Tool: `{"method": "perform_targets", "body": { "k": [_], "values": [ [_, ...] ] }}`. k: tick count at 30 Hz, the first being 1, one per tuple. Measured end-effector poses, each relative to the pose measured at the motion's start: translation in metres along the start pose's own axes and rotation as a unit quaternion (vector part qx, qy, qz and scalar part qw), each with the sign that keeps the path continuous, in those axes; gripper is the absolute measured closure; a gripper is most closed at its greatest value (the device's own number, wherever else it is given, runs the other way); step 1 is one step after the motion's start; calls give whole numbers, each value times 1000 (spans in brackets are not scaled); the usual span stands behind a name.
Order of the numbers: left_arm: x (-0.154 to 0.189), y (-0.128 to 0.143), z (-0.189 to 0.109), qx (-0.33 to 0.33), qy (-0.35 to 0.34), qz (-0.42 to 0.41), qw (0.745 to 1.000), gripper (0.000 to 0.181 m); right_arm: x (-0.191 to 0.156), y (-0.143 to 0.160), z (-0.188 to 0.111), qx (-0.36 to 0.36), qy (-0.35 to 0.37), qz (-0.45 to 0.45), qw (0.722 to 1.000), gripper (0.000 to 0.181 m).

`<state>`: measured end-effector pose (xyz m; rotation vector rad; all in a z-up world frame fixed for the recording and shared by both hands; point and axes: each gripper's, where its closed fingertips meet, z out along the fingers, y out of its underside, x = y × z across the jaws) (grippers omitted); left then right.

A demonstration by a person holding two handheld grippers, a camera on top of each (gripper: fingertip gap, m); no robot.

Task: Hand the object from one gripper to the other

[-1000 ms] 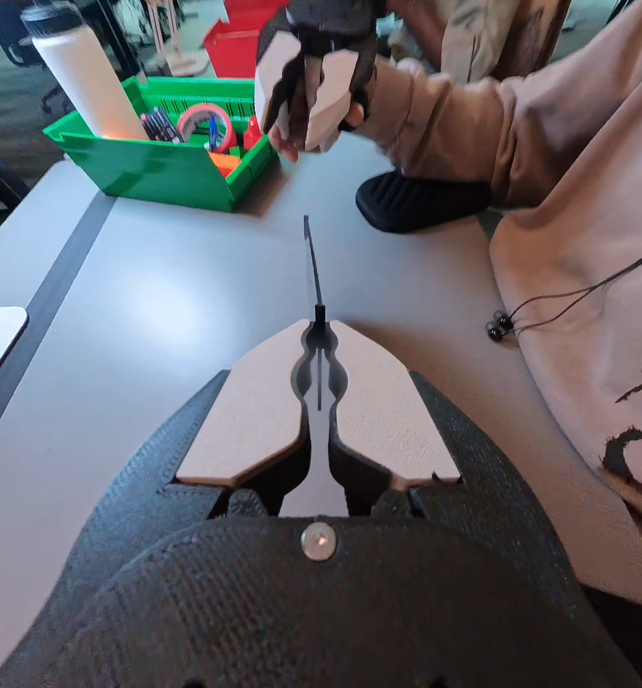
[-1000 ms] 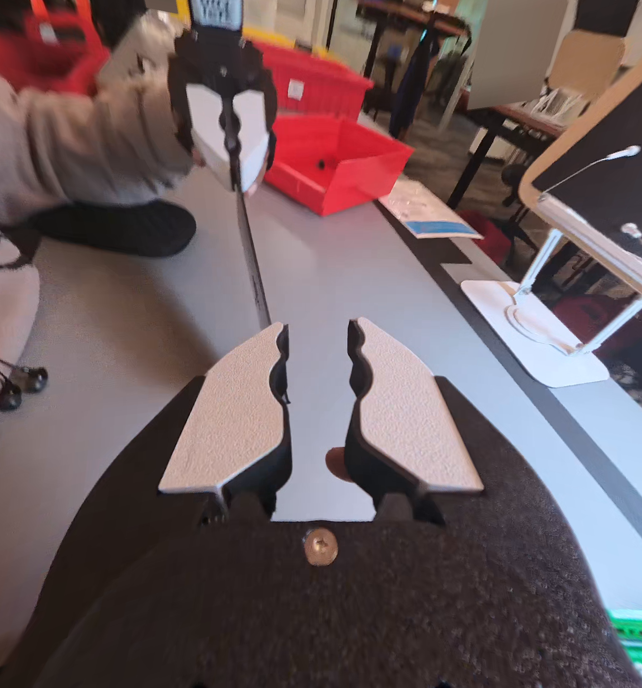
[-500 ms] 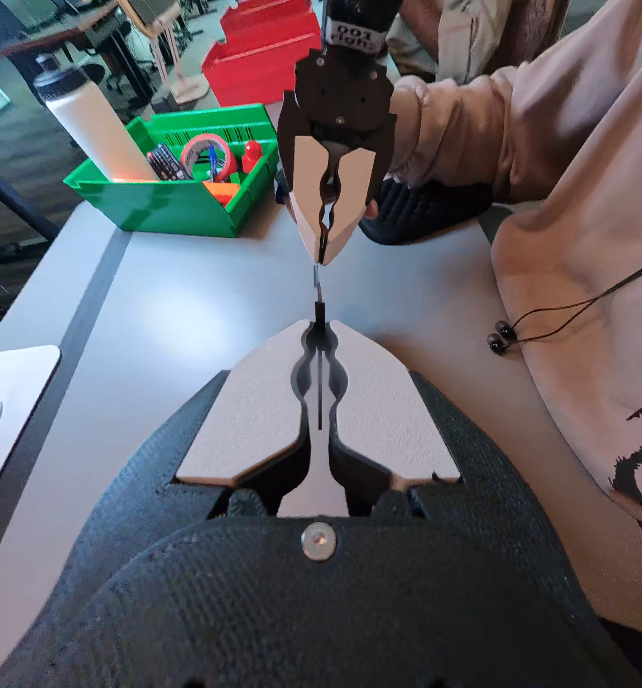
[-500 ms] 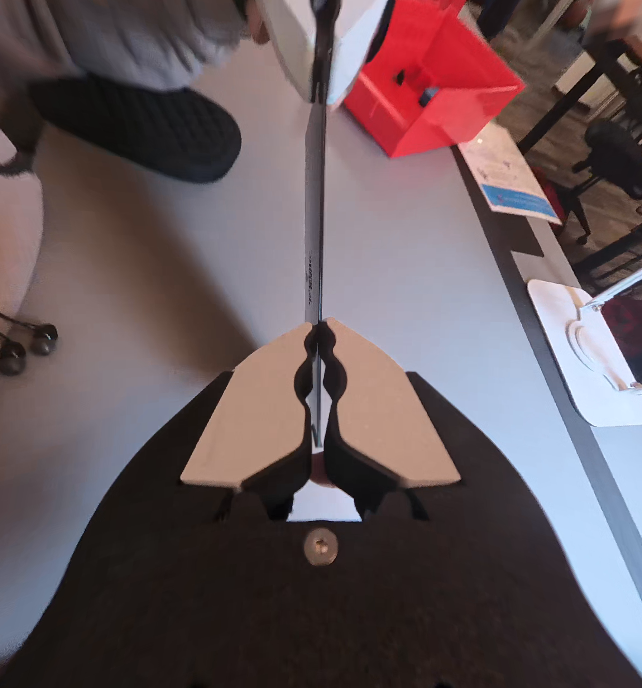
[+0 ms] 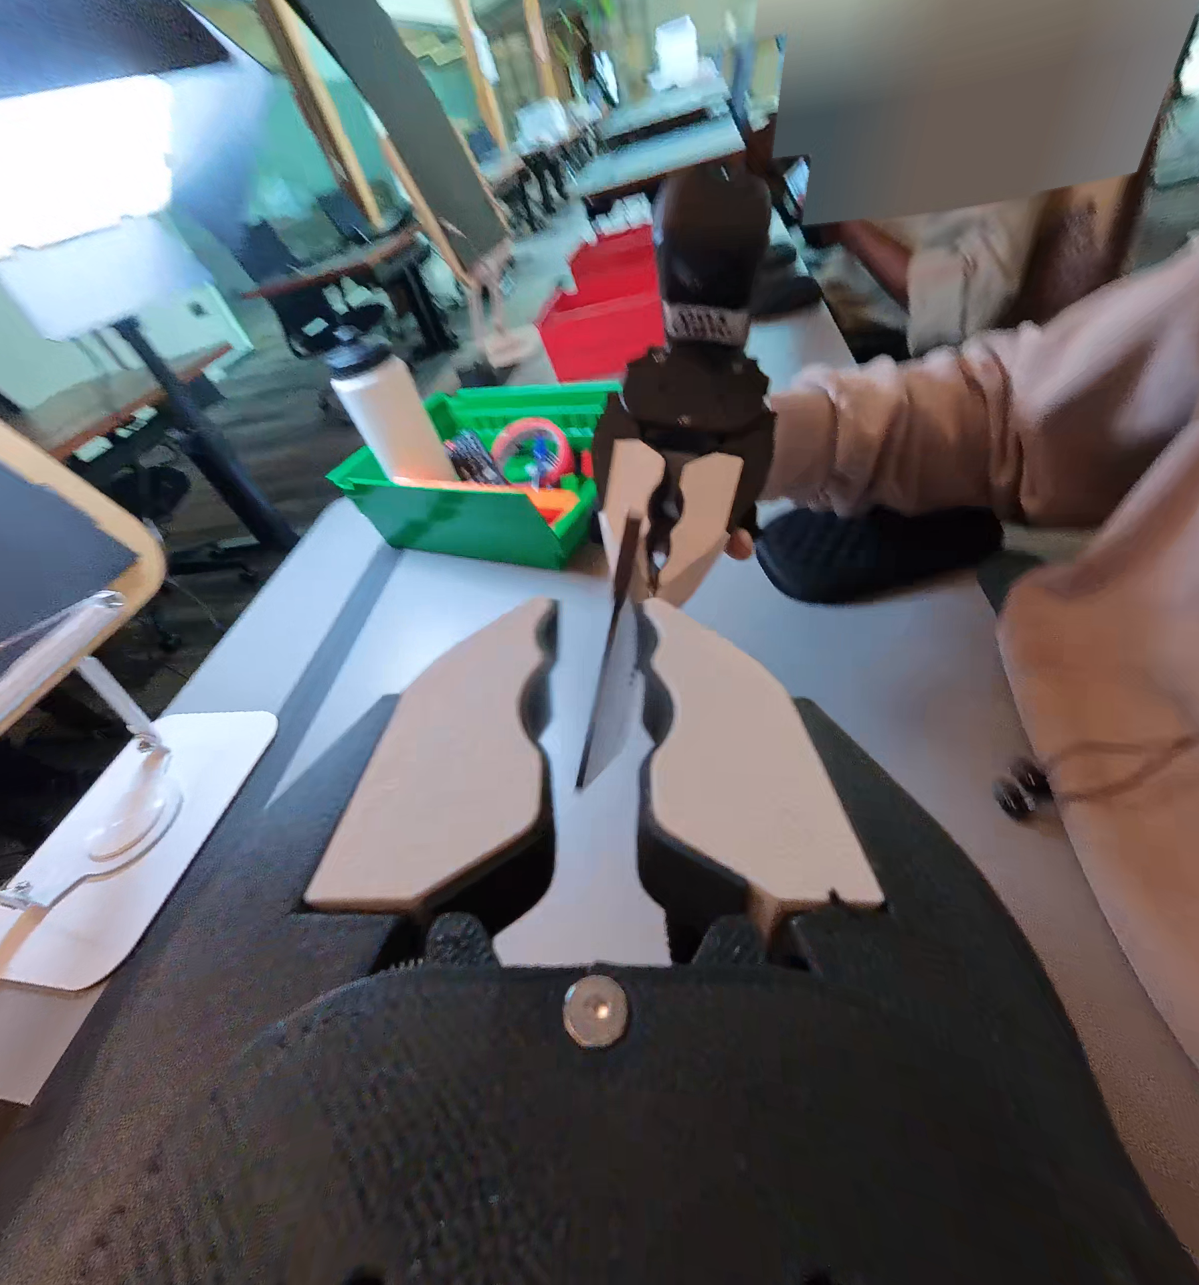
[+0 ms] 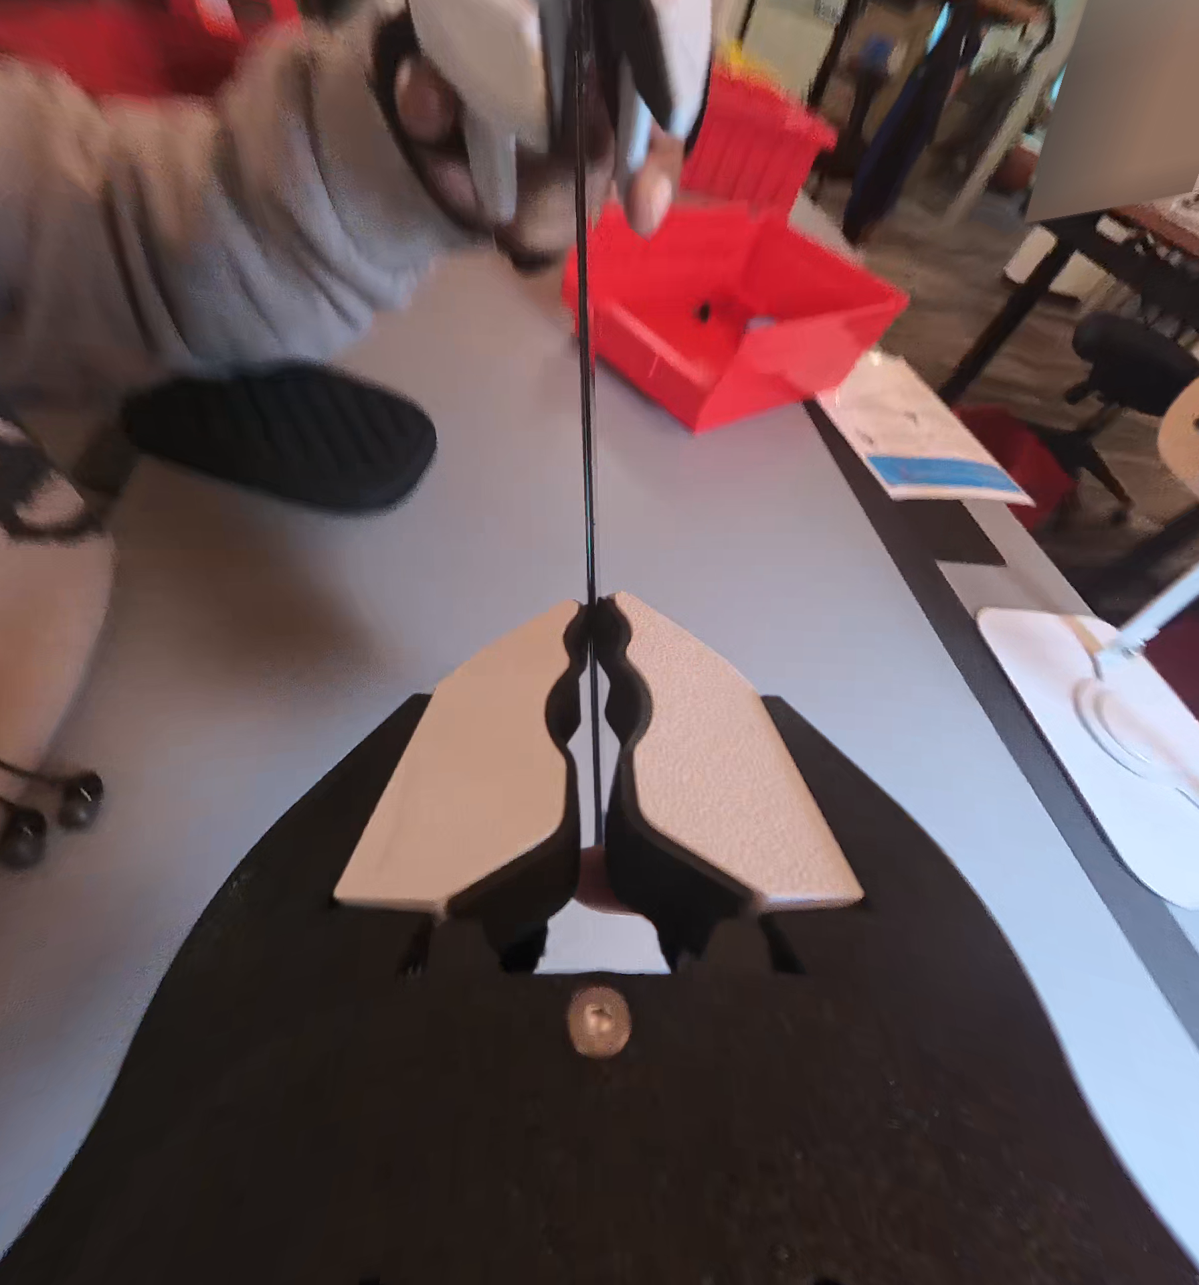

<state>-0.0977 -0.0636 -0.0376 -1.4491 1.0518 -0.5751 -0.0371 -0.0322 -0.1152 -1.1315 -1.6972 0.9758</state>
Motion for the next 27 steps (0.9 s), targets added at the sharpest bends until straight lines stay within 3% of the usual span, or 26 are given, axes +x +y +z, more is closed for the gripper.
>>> {"method": "perform_targets", "body": {
  "k": [1, 4, 7, 11, 13, 16, 20, 23, 27],
  "values": [
    [-13, -10, -4, 26, -12, -15, 999, 147, 7, -12, -4, 40, -13, 27, 999, 179],
    [-39, -32, -14, 97, -6, -54, 994, 140, 33, -48, -20, 166, -35, 93, 981, 179],
    [-46, -28, 3, 114, 40, -91, 988, 140, 52, -80, -42, 301, -72, 152, 939, 179],
    [-28, -18, 40, 112, 115, -107, 981, 157, 58, -80, -45, 351, -74, 174, 917, 179],
    [-29, -9, 55, 74, 99, -88, 988, 178, 58, -78, -48, 366, -79, 183, 909, 180],
    [-32, -1, 54, 23, 90, -99, 991, 179, 58, -67, -41, 305, -54, 157, 938, 179],
    [-43, 27, 39, -97, 27, -73, 992, 179, 69, -49, -42, 164, 18, 74, 983, 150],
    [-42, 46, 28, -178, 11, -44, 983, 179, 73, -40, -50, 81, 58, 17, 995, 140],
    [-25, 61, 29, -242, 39, -12, 970, 179, 69, -34, -47, 32, 68, -19, 997, 140]
  ]
}}
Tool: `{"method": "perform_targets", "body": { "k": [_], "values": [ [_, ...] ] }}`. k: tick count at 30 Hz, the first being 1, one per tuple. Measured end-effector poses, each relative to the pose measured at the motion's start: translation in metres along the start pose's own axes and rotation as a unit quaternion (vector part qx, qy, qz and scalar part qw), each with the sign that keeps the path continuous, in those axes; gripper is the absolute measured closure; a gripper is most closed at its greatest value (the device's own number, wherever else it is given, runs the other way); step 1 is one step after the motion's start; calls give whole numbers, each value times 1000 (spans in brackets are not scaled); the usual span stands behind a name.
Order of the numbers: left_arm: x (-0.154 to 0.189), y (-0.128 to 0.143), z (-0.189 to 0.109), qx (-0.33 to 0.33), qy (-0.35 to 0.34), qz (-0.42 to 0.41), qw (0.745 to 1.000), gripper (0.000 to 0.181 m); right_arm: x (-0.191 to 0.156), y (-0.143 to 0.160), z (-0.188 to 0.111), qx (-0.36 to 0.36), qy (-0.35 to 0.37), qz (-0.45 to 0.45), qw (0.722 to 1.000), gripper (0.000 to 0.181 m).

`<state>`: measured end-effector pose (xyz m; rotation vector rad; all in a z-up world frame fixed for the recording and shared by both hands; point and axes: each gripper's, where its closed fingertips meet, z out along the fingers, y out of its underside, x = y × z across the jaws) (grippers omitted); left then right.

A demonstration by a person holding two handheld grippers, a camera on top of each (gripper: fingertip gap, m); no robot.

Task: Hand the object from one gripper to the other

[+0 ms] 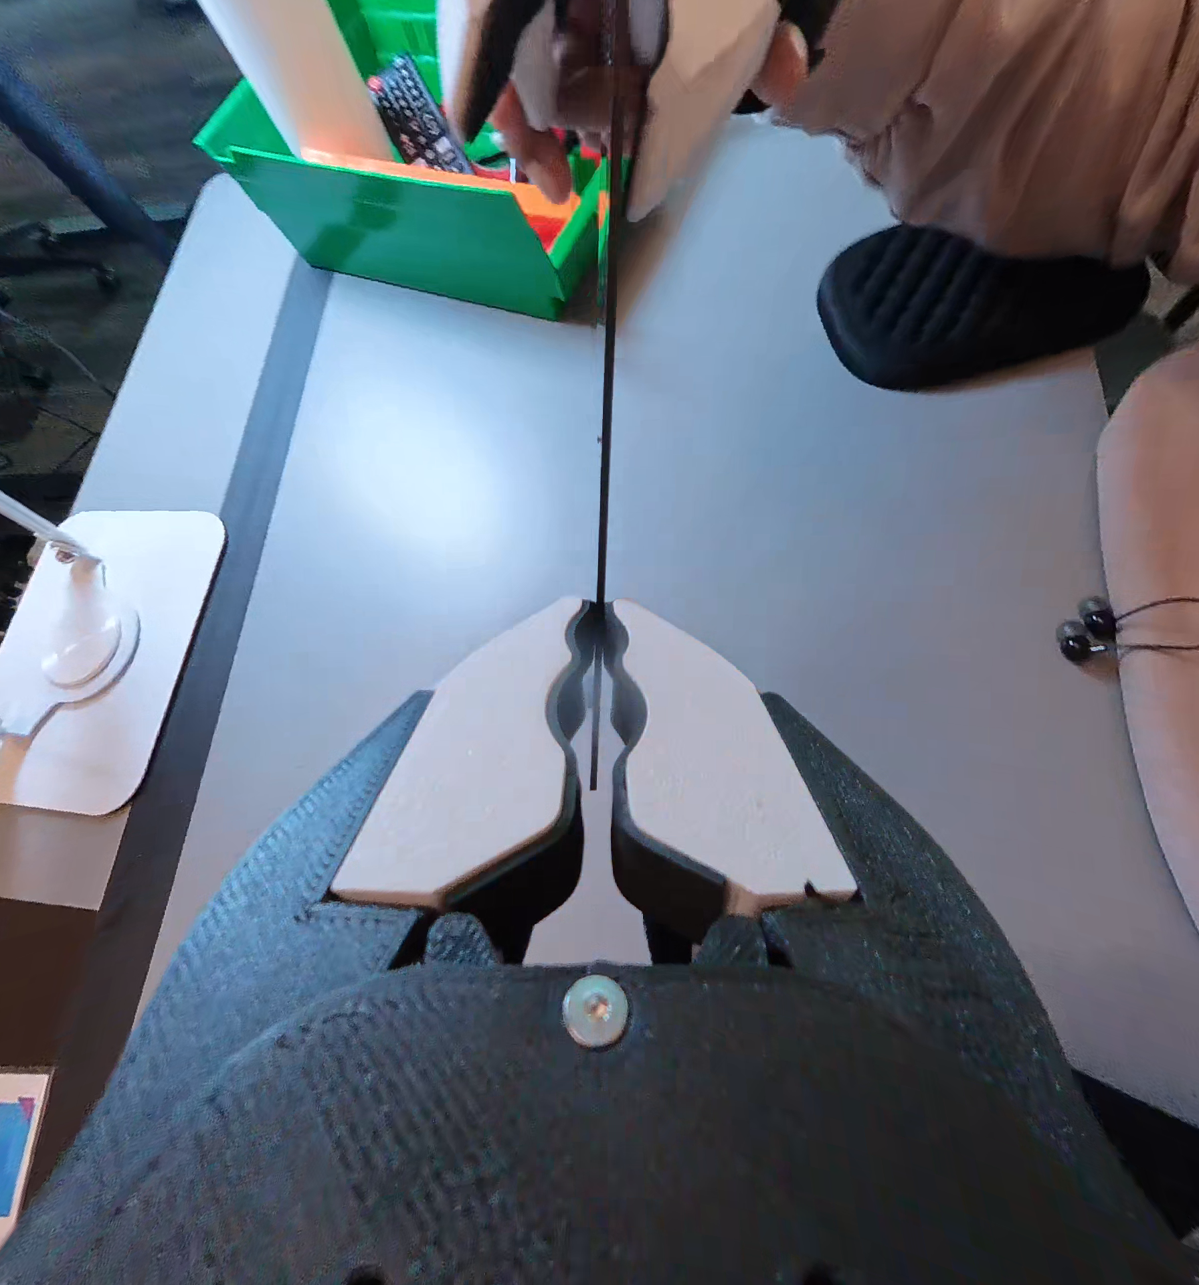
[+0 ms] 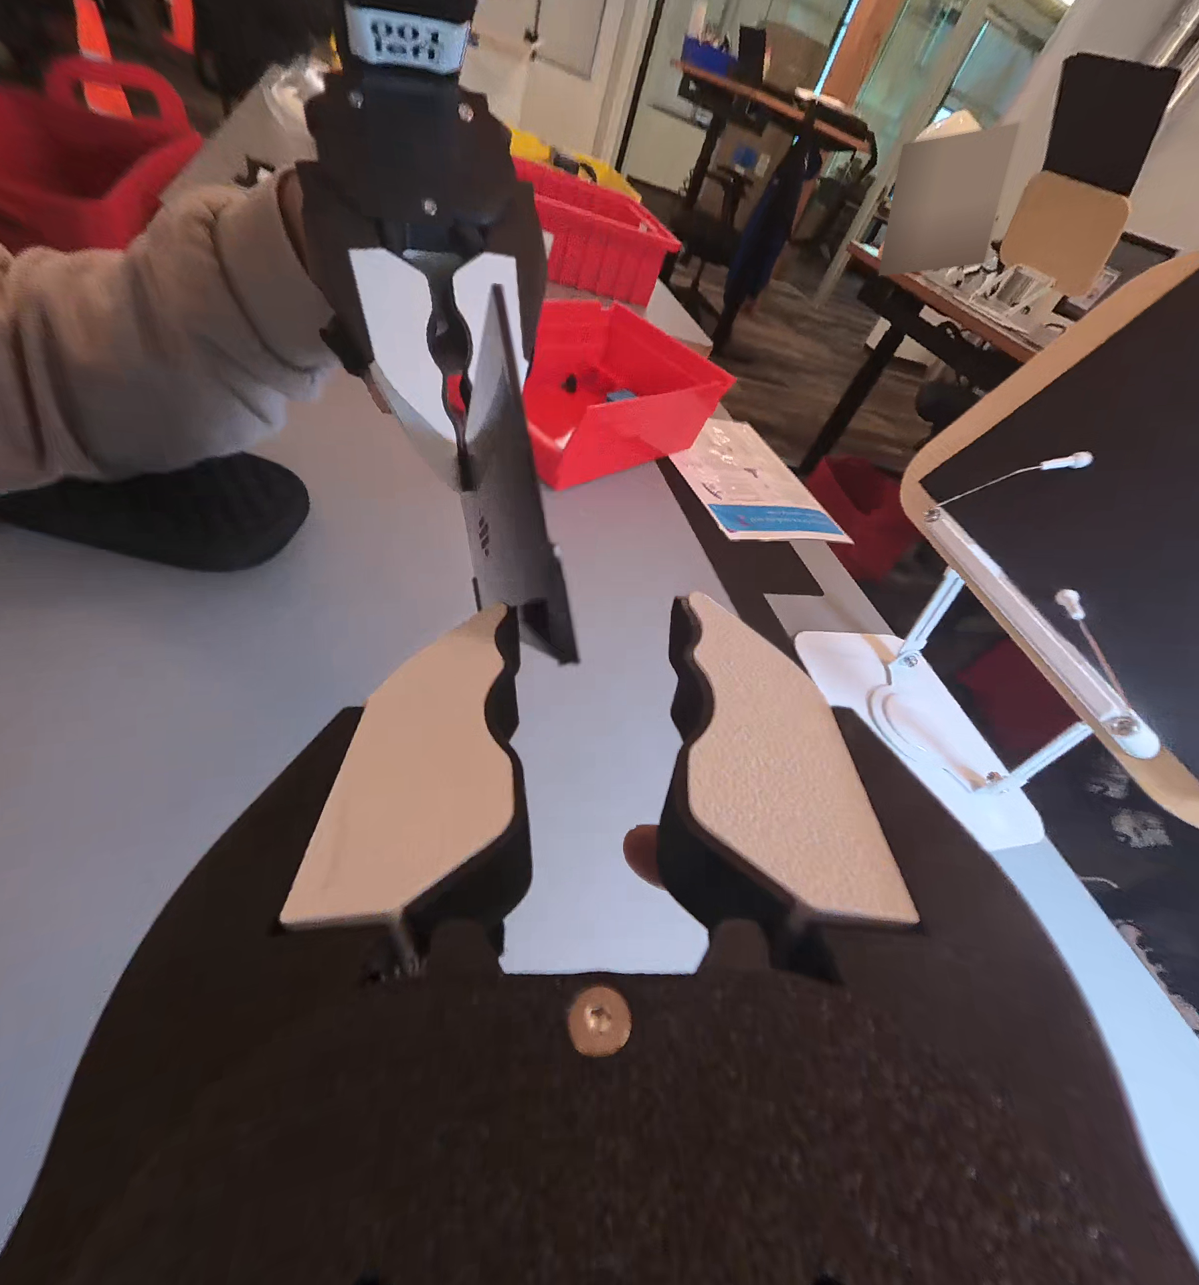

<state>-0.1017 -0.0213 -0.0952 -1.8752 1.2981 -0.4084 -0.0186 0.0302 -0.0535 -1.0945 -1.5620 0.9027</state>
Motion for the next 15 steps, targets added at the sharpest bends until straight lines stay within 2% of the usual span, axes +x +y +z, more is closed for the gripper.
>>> {"method": "perform_targets", "body": {
  "k": [2, 5, 7, 9, 10, 12, 14, 15],
  "values": [
    [2, 2, 3, -17, -8, 10, 1000, 179, -12, 2, 3, 5, -40, -3, 999, 167],
    [-3, 2, 0, -3, -12, 1, 1000, 179, -22, -2, 2, 38, -90, 22, 995, 178],
    [-12, -8, -6, 55, -20, -4, 998, 178, -19, -9, -1, 73, -90, 35, 993, 179],
    [-17, -22, -16, 145, -11, 0, 989, 173, -14, -22, -9, 126, -96, 67, 985, 179],
    [-18, -27, -22, 190, 1, -2, 982, 157, -11, -29, -15, 156, -97, 80, 980, 179],
    [-19, -34, -31, 270, 30, -11, 962, 146, -5, -43, -27, 218, -101, 108, 965, 179],
    [-18, -36, -29, 316, 60, -23, 946, 148, -2, -52, -35, 261, -109, 129, 951, 179],
    [-15, -38, -27, 331, 72, -21, 941, 158, 0, -55, -37, 276, -109, 136, 945, 179]
  ]
}}
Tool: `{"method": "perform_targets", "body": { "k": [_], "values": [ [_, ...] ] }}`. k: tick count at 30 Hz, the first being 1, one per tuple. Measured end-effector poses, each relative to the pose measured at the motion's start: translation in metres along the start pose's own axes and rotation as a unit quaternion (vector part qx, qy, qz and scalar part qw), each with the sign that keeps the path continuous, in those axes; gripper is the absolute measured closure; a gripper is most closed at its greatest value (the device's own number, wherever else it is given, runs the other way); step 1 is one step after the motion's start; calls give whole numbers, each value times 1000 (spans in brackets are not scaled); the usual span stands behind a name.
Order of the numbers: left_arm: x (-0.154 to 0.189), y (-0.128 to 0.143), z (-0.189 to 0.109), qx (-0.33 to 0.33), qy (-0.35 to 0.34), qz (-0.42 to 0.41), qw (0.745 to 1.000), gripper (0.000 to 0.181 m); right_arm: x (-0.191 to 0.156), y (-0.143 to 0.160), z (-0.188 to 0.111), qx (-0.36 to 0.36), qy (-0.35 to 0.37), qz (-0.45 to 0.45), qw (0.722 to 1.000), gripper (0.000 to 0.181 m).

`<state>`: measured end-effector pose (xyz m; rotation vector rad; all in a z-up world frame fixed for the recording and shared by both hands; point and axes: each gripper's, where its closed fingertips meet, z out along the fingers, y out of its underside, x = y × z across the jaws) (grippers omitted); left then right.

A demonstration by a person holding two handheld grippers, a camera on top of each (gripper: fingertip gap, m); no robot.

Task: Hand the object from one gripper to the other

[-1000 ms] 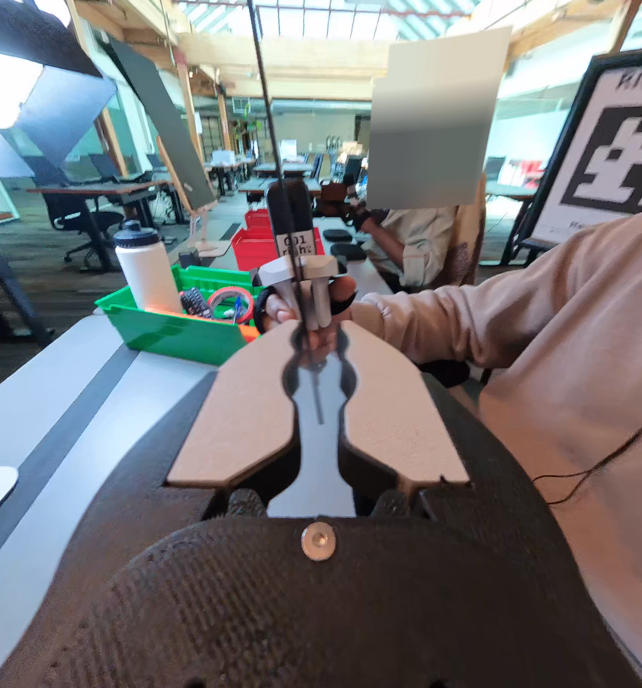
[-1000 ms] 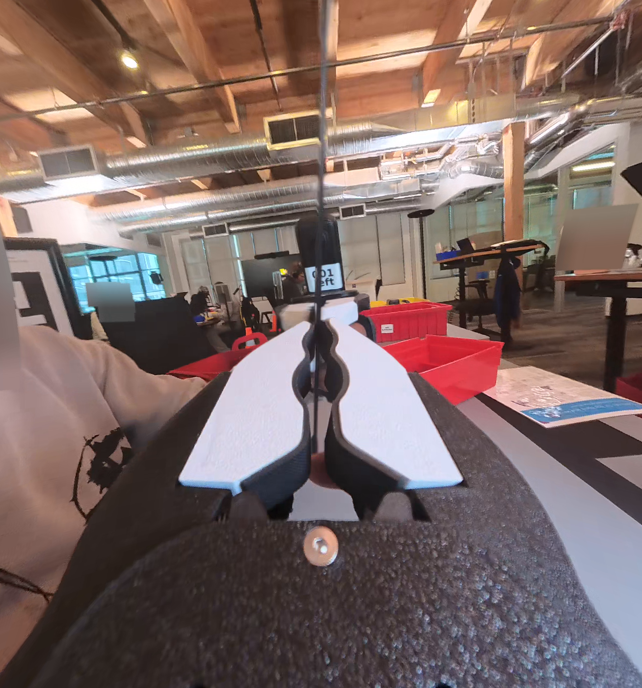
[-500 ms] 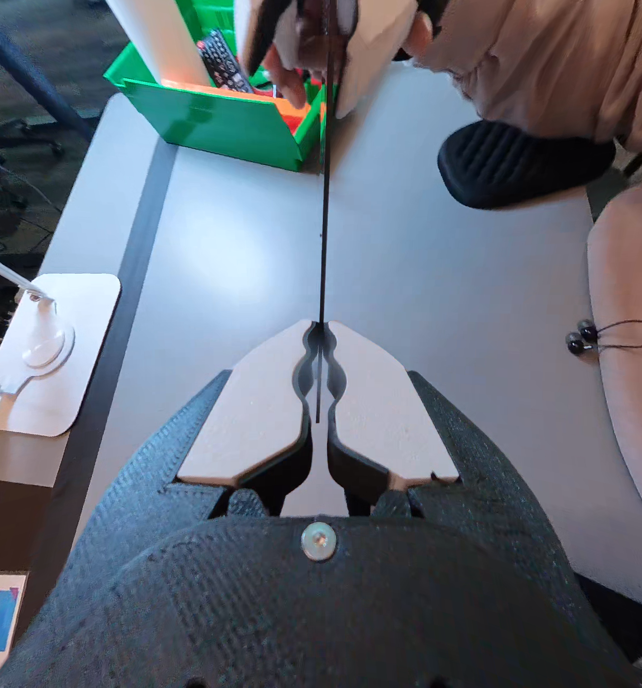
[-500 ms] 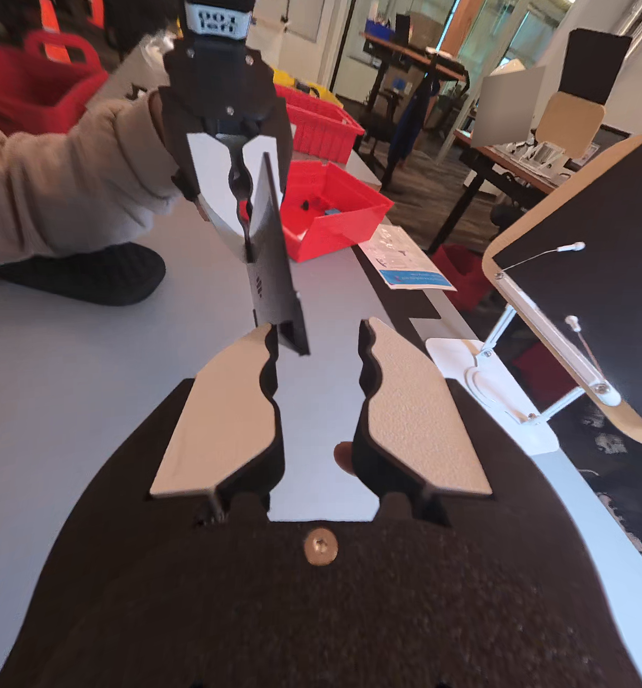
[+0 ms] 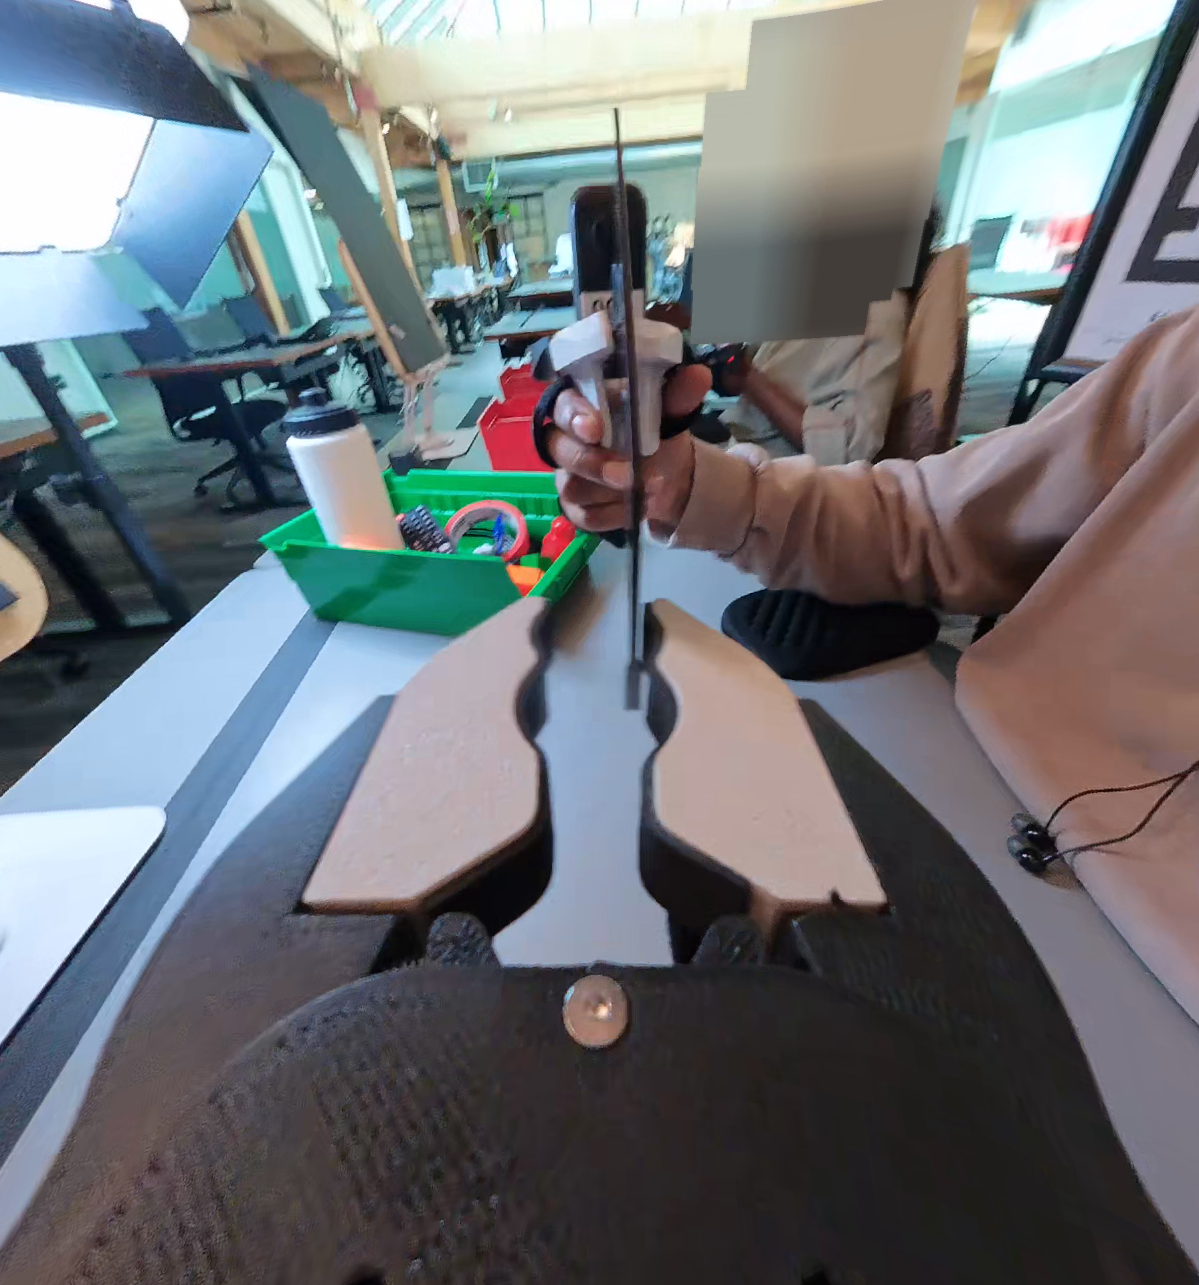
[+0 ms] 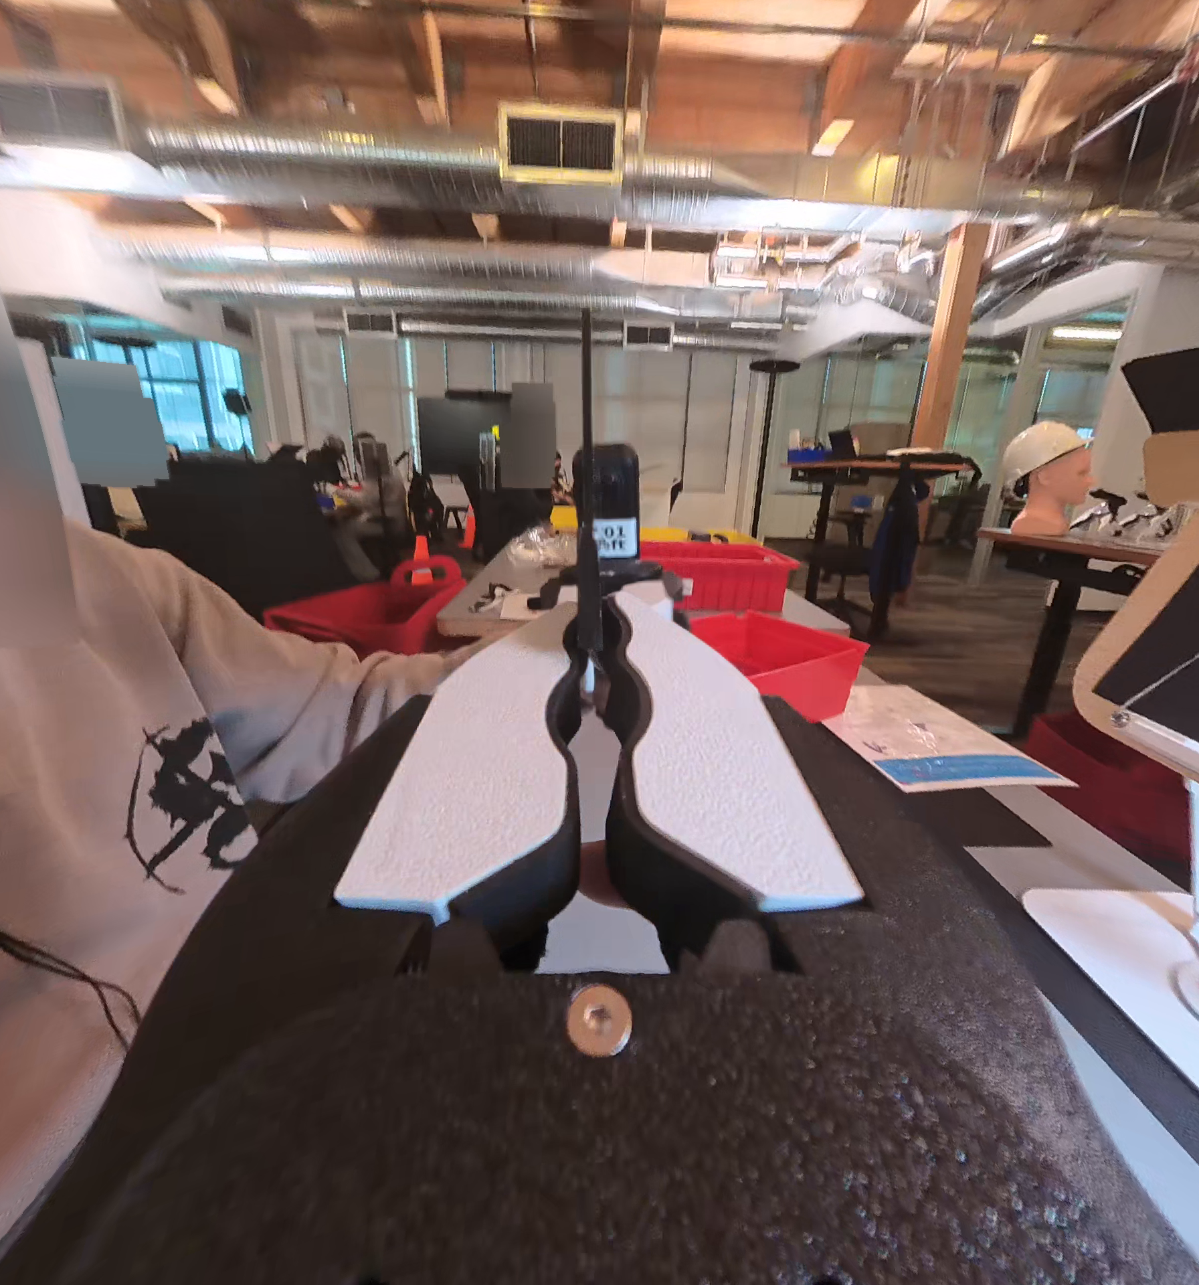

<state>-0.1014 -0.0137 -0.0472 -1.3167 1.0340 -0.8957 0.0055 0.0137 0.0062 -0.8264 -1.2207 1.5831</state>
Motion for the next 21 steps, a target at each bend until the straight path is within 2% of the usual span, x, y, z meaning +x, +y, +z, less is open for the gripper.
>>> {"method": "perform_targets", "body": {
  "k": [1, 2, 5, 7, 9, 13, 14, 15, 16, 19, 20, 21],
  "values": [
    [4, -1, 3, 9, 17, -1, 1000, 177, 2, -1, 0, 9, 6, 0, 1000, 179],
    [5, -1, 6, 5, 20, -2, 1000, 179, 5, -3, -1, 18, 13, -1, 1000, 179],
    [1, -2, 3, -29, 0, 4, 1000, 179, 10, 6, -5, -23, 27, -7, 999, 176],
    [1, 0, -5, -57, -2, 1, 998, 179, 15, 12, -10, -69, 44, -13, 997, 161],
    [0, 6, -14, -90, -5, -3, 996, 179, 19, 23, -16, -134, 64, -45, 988, 154],
    [2, 28, -24, -177, -7, -7, 984, 179, 10, 38, -20, -207, 54, -73, 974, 154],
    [3, 32, -24, -192, -4, -8, 981, 179, 8, 44, -19, -221, 46, -70, 972, 157],
    [5, 35, -23, -203, 0, -9, 979, 179, 5, 51, -19, -235, 36, -70, 969, 168],
    [6, 37, -23, -209, 2, -10, 978, 179, 2, 58, -18, -246, 24, -71, 966, 181],
    [9, 33, -22, -198, 11, -9, 980, 179, 6, 78, -17, -281, 21, -64, 957, 181],
    [8, 32, -22, -198, 3, -5, 980, 179, 4, 77, -15, -270, 15, -57, 961, 176],
    [6, 31, -23, -197, -2, -3, 980, 179, 2, 76, -13, -262, 9, -45, 964, 163]
  ]
}}
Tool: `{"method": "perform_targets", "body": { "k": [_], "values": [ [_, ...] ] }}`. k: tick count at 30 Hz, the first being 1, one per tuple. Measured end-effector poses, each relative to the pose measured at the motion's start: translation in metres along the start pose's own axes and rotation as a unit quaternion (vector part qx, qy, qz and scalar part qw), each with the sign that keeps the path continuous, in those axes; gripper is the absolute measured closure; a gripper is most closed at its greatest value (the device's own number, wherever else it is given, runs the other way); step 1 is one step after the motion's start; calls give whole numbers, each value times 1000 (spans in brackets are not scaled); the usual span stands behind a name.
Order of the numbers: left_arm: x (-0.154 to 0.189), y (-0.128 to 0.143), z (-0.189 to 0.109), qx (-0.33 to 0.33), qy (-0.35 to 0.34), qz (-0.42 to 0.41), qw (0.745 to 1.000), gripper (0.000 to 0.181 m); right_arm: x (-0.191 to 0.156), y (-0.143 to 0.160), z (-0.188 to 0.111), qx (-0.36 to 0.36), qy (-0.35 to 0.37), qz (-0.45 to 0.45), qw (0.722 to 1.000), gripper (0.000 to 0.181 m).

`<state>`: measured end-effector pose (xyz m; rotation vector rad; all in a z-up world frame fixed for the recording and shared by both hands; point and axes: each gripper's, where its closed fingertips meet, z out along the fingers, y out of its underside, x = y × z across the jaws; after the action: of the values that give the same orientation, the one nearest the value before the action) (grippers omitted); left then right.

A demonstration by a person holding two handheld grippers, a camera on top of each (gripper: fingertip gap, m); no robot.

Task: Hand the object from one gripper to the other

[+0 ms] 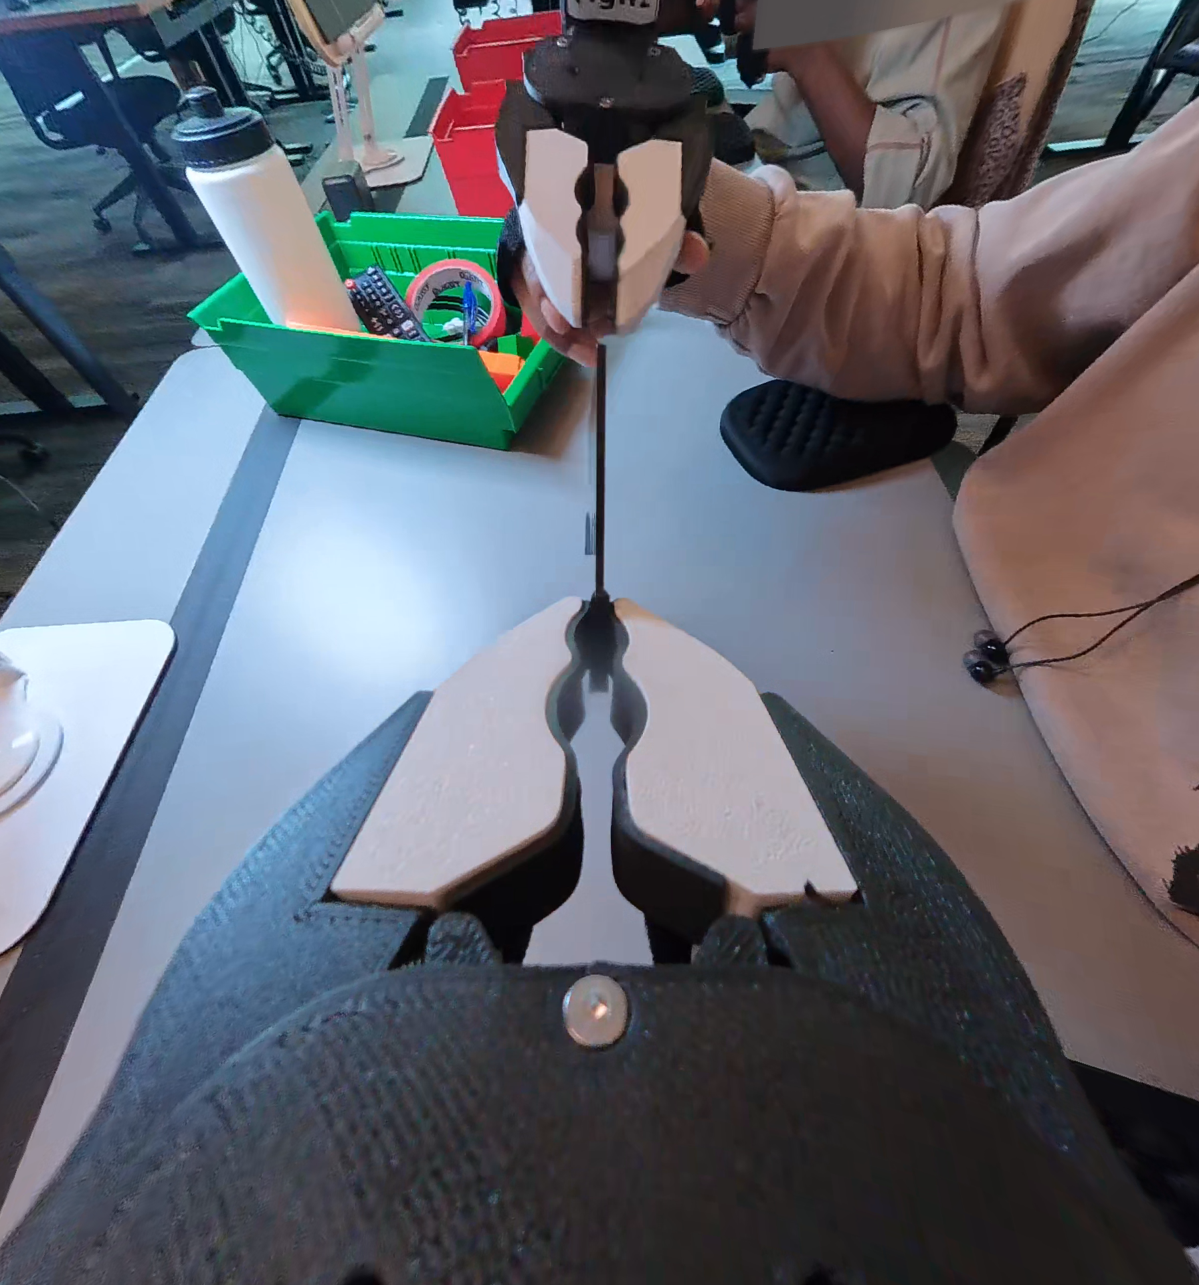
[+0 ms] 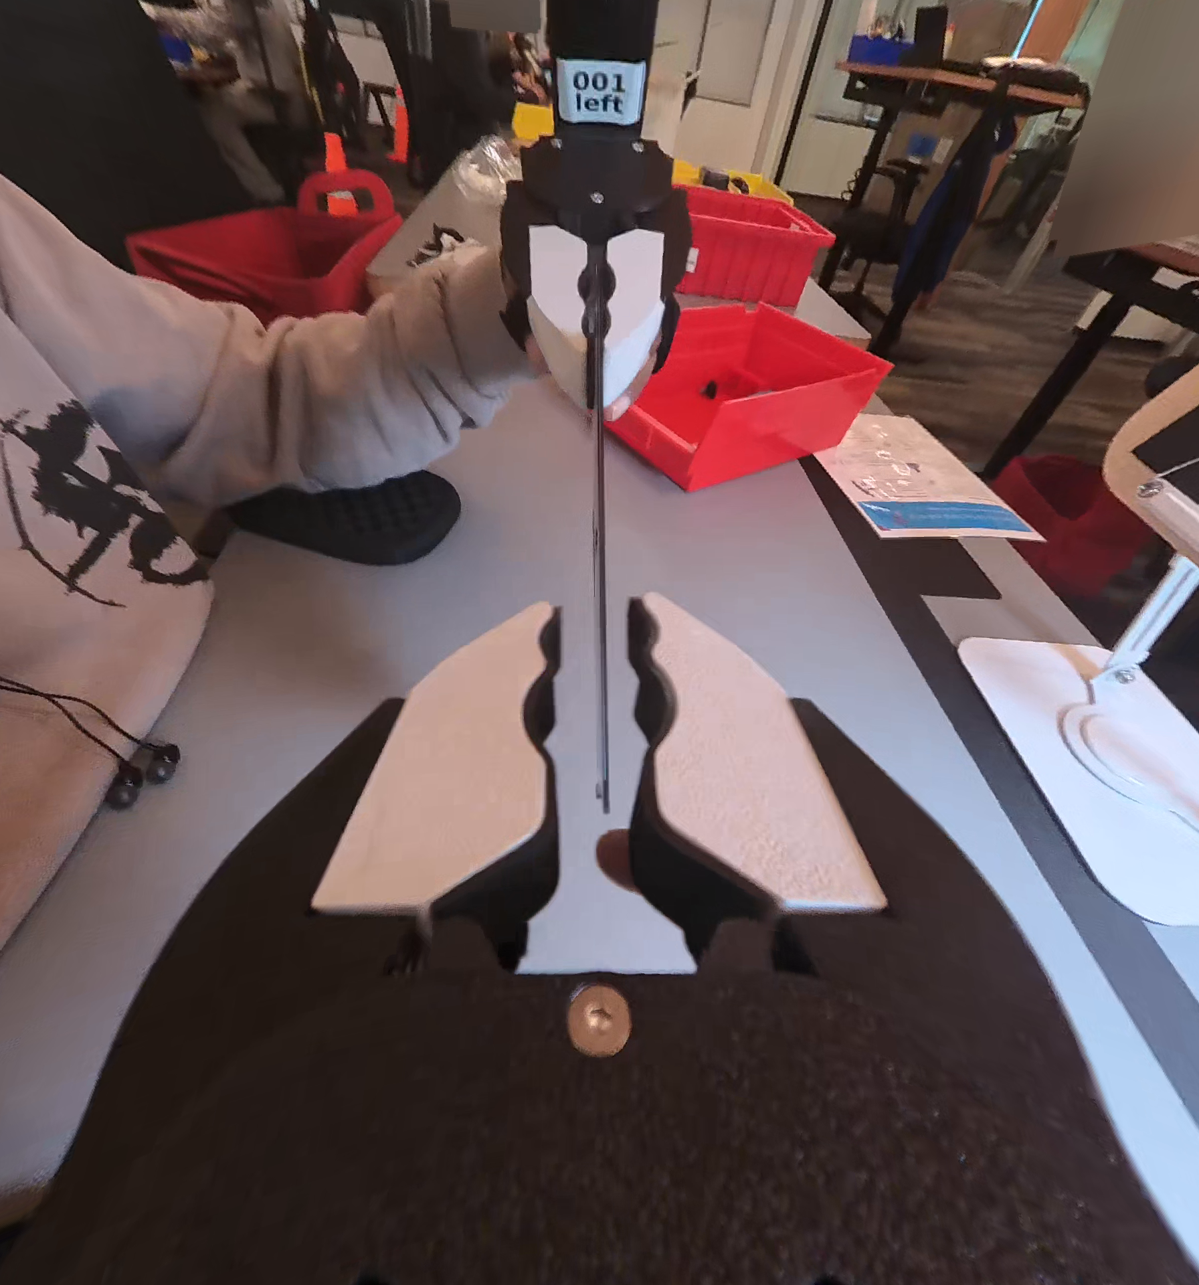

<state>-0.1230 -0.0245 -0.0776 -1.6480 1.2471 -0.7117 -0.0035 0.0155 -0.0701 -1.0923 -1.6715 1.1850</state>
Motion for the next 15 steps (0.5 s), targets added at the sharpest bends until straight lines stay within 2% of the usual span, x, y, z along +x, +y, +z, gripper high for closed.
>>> {"method": "perform_targets", "body": {
  "k": [4, 7, 9, 11, 13, 15],
  "values": [
    [-1, -2, -5, 10, -1, 0, 1000, 179, -3, 10, 2, -40, -6, 9, 999, 139],
    [-2, -6, -9, 26, -2, -2, 1000, 179, 1, 35, 5, -109, 6, 5, 994, 130],
    [-4, -10, -14, 44, -4, -3, 999, 179, 8, 49, 7, -130, 19, 6, 991, 130],
    [-5, -17, -22, 71, -6, -6, 997, 179, 12, 55, 10, -122, 17, 15, 992, 137],
    [-5, -22, -29, 96, -1, -10, 995, 180, 12, 46, 16, -72, 10, 20, 997, 146],
    [-6, -26, -33, 117, 1, -14, 993, 179, 14, 31, 19, -19, 12, 25, 999, 176]
  ]
}}
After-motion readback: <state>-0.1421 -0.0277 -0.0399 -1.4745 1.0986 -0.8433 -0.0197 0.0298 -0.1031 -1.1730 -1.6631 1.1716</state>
